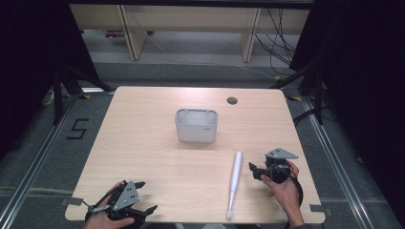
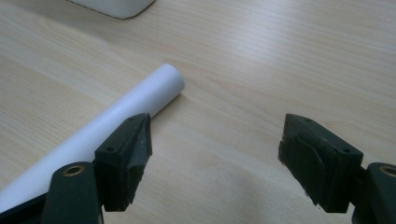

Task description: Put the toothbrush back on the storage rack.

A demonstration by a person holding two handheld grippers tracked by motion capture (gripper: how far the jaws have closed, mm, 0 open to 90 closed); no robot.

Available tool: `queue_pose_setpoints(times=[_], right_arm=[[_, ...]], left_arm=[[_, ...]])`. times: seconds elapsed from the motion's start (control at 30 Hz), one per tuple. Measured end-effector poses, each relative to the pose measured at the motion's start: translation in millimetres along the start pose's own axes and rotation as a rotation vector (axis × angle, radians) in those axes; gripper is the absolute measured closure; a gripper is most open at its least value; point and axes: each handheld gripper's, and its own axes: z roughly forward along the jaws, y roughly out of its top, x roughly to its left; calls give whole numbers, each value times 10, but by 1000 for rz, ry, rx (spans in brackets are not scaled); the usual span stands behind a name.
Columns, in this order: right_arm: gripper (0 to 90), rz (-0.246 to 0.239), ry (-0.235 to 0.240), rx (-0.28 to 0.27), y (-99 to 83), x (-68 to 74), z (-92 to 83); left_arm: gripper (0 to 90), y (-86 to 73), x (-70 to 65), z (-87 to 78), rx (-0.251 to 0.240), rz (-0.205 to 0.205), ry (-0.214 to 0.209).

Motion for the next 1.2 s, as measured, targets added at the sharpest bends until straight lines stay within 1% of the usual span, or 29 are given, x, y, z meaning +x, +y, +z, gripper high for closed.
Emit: queue_pose_setpoints(times=[0.07, 0.1, 0.17, 0.23, 0.3, 0.33, 0.43, 0.47, 0.5, 0.53, 0.6, 0.63, 0.67, 0.7, 0.73, 0.77, 0.8, 0.83, 0.87, 0.9, 0.93, 0.97, 1.0, 1.03, 1.07, 1.1, 1.13, 1.17, 1.2], right_arm=[[259, 22, 16, 14, 20, 55, 5], [260, -11, 15, 4, 34, 41, 7], [262, -5, 23, 12, 52, 65, 0], [273, -17, 22, 2, 70, 82, 5], [277, -20, 29, 11, 81, 92, 12], [284, -42, 27, -5, 78, 88, 35], [301, -48, 30, 0, 97, 93, 37], [311, -42, 35, -1, 103, 109, 34], [311, -42, 35, -1, 103, 109, 34], [316, -58, 46, -6, 118, 121, 44], [325, -44, 46, 3, 126, 139, 42], [340, -59, 51, -7, 144, 164, 58], [351, -44, 57, 7, 164, 181, 45], [351, -44, 57, 7, 164, 181, 45], [368, -60, 63, 3, 170, 191, 54], [389, -87, 77, 7, 200, 213, 69], [413, -92, 68, 12, 208, 232, 71], [435, -94, 75, 8, 214, 242, 78], [463, -91, 83, 8, 223, 259, 86], [463, -91, 83, 8, 223, 259, 86], [500, -103, 91, 7, 232, 278, 94], [568, -102, 97, 22, 256, 302, 113], [600, -113, 92, 20, 262, 310, 125], [600, -113, 92, 20, 262, 310, 125], [639, -111, 98, 21, 274, 324, 136], [707, -126, 104, 18, 302, 343, 166], [744, -132, 110, 19, 308, 353, 183], [776, -161, 109, 14, 322, 348, 202], [804, -165, 122, 17, 327, 357, 229]], left_arm=[[147, 1, -3, -1, 1, 2, -1], [148, -1, -5, -2, 2, 1, -4], [148, -4, 1, 0, 10, 10, 2], [147, -2, 5, 1, 10, 10, 5], [148, -2, -5, 1, 1, 1, -5], [147, -3, 2, -1, 13, 7, -2], [148, -3, 1, 2, 3, -2, -6], [148, -3, 3, -1, 10, 11, 4], [148, -3, 3, -1, 10, 11, 4], [148, -4, 3, -1, 10, 0, -14], [148, -3, 4, -1, 9, -3, -14], [148, -2, 5, -1, 10, 9, 3], [148, -3, 3, -1, 10, 11, 4], [148, -3, 3, -1, 10, 11, 4], [148, -3, 6, -4, 17, 11, -3], [148, -3, 1, 0, 8, -5, -19], [148, -2, 2, 0, 8, -4, -16], [148, -2, 4, 1, 9, 8, 3], [148, -3, 2, 0, 11, 11, 5], [148, -3, 2, 0, 11, 11, 5], [148, -2, 8, -7, 20, 10, -10], [148, -4, 5, 2, 11, -4, -14], [148, -3, 4, 1, 9, -3, -13], [148, -3, 4, 1, 9, -3, -13], [148, -1, 8, -3, 18, 9, -10], [148, -4, -1, 3, 10, -2, -18], [148, -4, -1, 3, 10, -2, -18], [148, -2, 11, 1, 22, 8, -4], [148, -2, 10, 0, 19, 8, -11]])
